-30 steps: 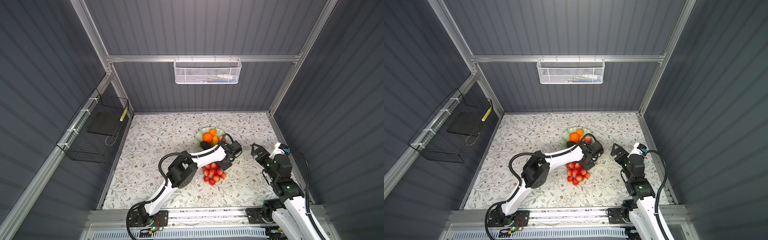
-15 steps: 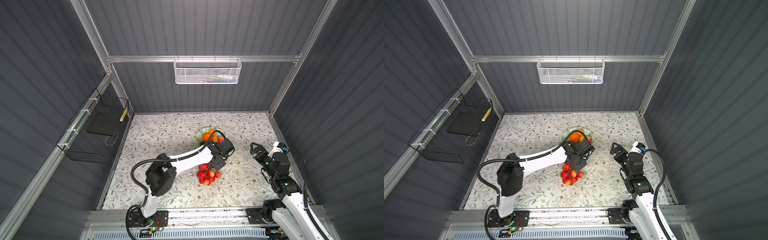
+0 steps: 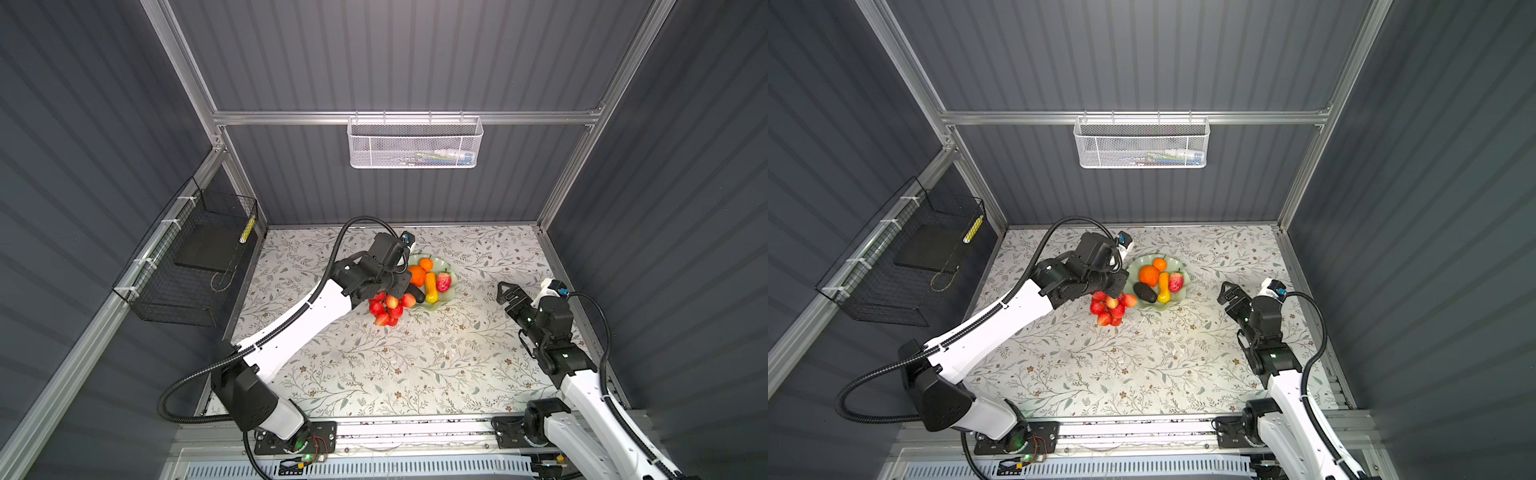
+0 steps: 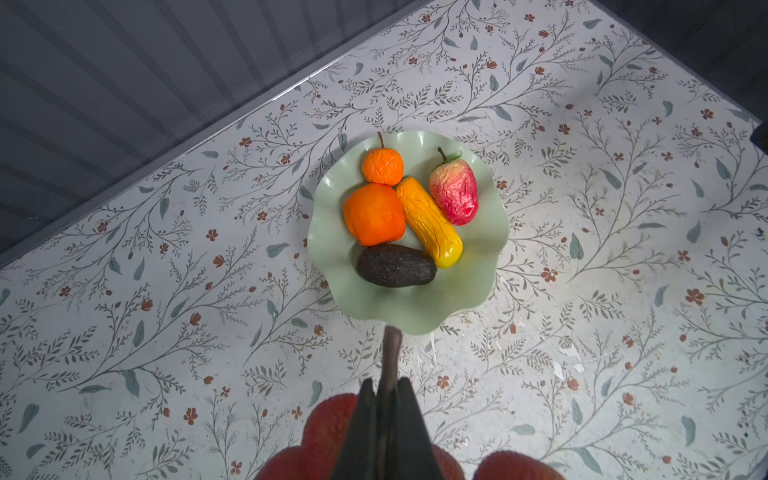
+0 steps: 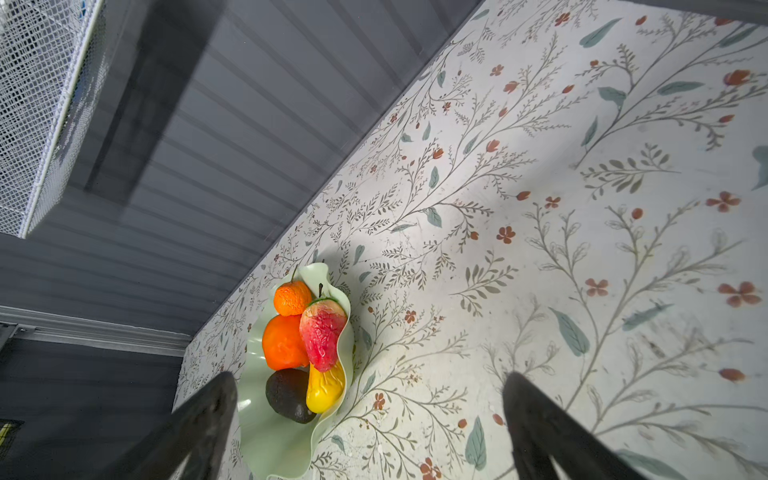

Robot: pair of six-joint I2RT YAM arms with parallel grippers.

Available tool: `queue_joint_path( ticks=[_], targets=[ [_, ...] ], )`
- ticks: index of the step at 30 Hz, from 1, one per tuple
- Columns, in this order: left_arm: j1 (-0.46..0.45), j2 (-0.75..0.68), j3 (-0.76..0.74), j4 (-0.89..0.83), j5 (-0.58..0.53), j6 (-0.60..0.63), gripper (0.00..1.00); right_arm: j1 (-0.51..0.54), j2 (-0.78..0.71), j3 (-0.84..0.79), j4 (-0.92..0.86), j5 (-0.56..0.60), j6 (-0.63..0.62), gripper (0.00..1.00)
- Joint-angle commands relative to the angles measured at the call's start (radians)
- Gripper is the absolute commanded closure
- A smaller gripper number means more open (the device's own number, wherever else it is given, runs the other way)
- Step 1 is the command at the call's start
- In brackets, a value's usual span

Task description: Place and organize the fake fruits in the fruit bowl

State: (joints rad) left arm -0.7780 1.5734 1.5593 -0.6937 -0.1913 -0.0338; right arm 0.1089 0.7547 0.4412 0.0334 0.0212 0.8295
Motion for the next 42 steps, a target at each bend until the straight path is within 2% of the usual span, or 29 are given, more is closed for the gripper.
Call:
queue_joint_path(
  ticks=[1, 4, 9, 16, 26, 29, 30, 33, 36, 40, 42],
  targets=[
    [0.028, 0.094, 0.084, 0.036, 0.005, 0.044, 1.00, -0.003, -0.009, 0.027, 0.013, -0.012, -0.009, 0.01],
    [0.043, 0.174, 0.158, 0.076, 0.044, 0.066, 1.00, -0.003, -0.020, 0.025, -0.003, -0.007, -0.014, 0.01],
    [0.046, 0.344, 0.336, 0.047, -0.033, 0.112, 1.00, -0.005, -0.041, 0.025, -0.024, 0.001, -0.018, 0.01],
    [0.045, 0.532, 0.532, -0.008, -0.016, 0.115, 1.00, -0.006, -0.048, 0.027, -0.034, 0.017, -0.034, 0.01],
    [0.048, 0.674, 0.589, -0.005, -0.001, 0.077, 1.00, -0.011, -0.030, 0.039, -0.033, 0.017, -0.052, 0.01],
    [0.048, 0.687, 0.592, 0.006, 0.013, 0.068, 0.81, -0.012, -0.022, 0.039, -0.026, 0.014, -0.049, 0.01],
    [0.048, 0.692, 0.595, 0.006, 0.020, 0.065, 0.64, -0.012, -0.019, 0.039, -0.027, 0.011, -0.049, 0.01],
    [0.048, 0.683, 0.589, 0.026, 0.017, 0.053, 0.28, -0.012, -0.010, 0.042, -0.024, 0.010, -0.053, 0.01],
    [0.049, 0.613, 0.521, 0.120, 0.014, 0.042, 0.00, -0.014, 0.005, 0.055, -0.032, 0.012, -0.080, 0.01],
    [0.050, 0.427, 0.323, 0.367, -0.013, 0.038, 0.00, -0.014, 0.063, 0.120, -0.067, 0.021, -0.183, 0.01],
    [0.050, 0.284, 0.147, 0.577, -0.072, 0.044, 0.00, -0.014, 0.126, 0.169, -0.088, 0.027, -0.264, 0.01]
  ],
)
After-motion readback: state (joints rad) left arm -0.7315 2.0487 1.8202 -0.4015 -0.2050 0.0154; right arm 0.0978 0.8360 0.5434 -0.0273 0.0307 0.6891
